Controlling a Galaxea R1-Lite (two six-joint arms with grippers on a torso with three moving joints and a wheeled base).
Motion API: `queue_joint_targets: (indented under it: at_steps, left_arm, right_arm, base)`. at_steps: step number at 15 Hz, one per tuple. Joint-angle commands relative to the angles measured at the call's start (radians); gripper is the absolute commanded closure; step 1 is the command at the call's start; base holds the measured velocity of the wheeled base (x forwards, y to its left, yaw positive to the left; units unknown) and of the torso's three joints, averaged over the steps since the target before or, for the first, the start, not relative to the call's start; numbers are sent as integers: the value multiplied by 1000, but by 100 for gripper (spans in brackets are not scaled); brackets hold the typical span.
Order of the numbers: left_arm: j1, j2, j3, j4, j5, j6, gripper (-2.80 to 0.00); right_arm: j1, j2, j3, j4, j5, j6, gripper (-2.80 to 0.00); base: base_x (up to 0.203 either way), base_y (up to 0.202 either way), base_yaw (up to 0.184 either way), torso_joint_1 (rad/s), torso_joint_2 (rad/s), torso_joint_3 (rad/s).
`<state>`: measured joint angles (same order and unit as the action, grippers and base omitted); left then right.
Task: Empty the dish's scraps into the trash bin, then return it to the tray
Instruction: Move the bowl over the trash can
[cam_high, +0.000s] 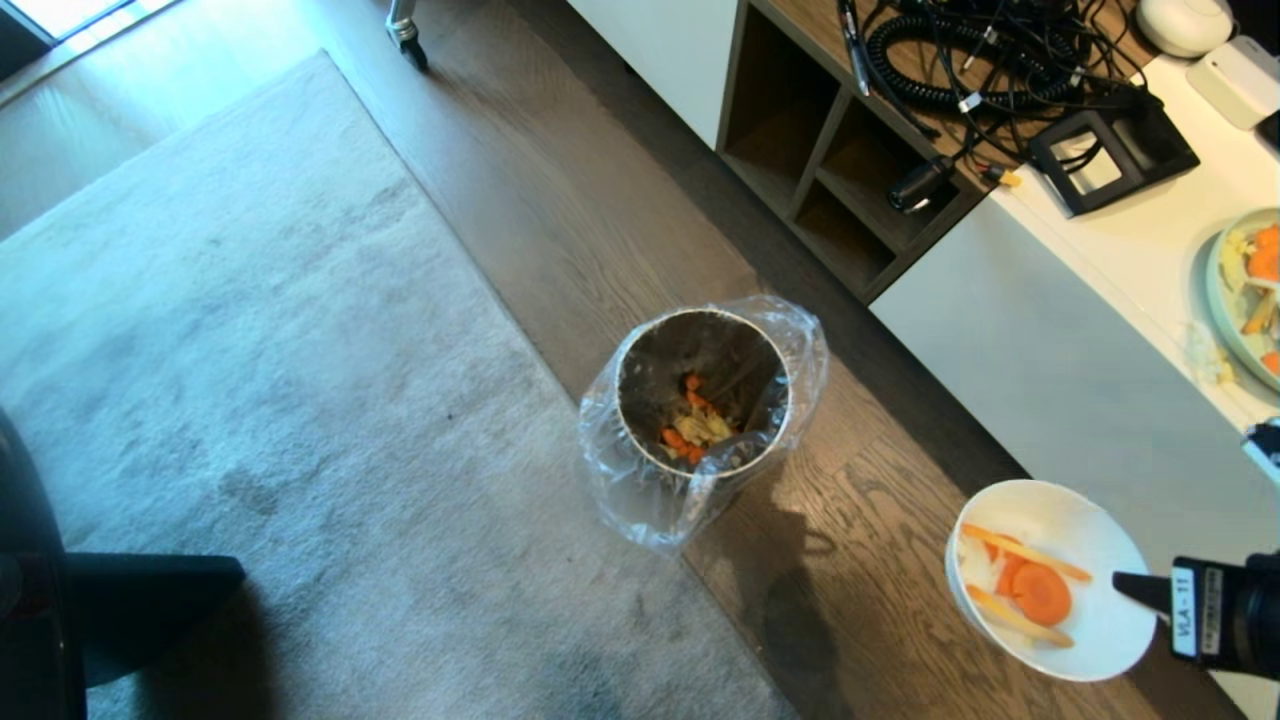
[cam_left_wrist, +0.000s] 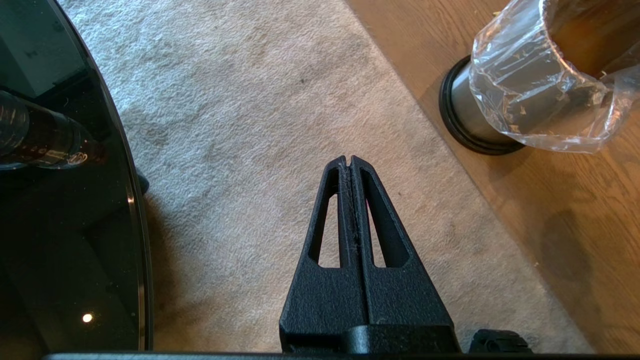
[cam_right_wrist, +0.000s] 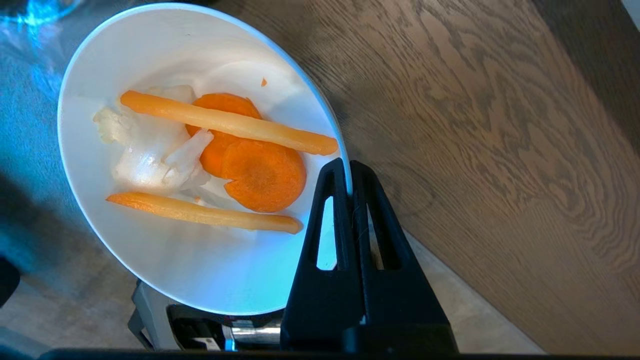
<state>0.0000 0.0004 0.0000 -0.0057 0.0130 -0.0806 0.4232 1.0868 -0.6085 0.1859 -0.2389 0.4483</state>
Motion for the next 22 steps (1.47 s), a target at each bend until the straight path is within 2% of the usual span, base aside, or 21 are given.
queue_joint_targets:
  at_steps: [1, 7, 16, 20, 22]
  left_arm:
    - [0, 0, 0, 0, 1, -1, 0]
    - [0, 0, 0, 0, 1, -1, 0]
    - [0, 0, 0, 0, 1, -1, 0]
    - [0, 0, 0, 0, 1, -1, 0]
    - [0, 0, 0, 0, 1, -1, 0]
  right_arm:
    - [2, 82, -61, -29, -3, -11, 0]
    - [2, 179, -107, -195, -6, -153, 0]
    - [3, 285, -272, -228, -23, -316, 0]
    - [54, 326, -270, -344, -28, -418, 0]
    - [70, 342, -269, -399, -27, -497, 0]
  base:
    - [0, 0, 0, 0, 0, 0]
    - [0, 0, 0, 0, 0, 0]
    - [0, 0, 0, 0, 0, 0]
    - [0, 0, 0, 0, 0, 0]
    - [0, 0, 0, 0, 0, 0]
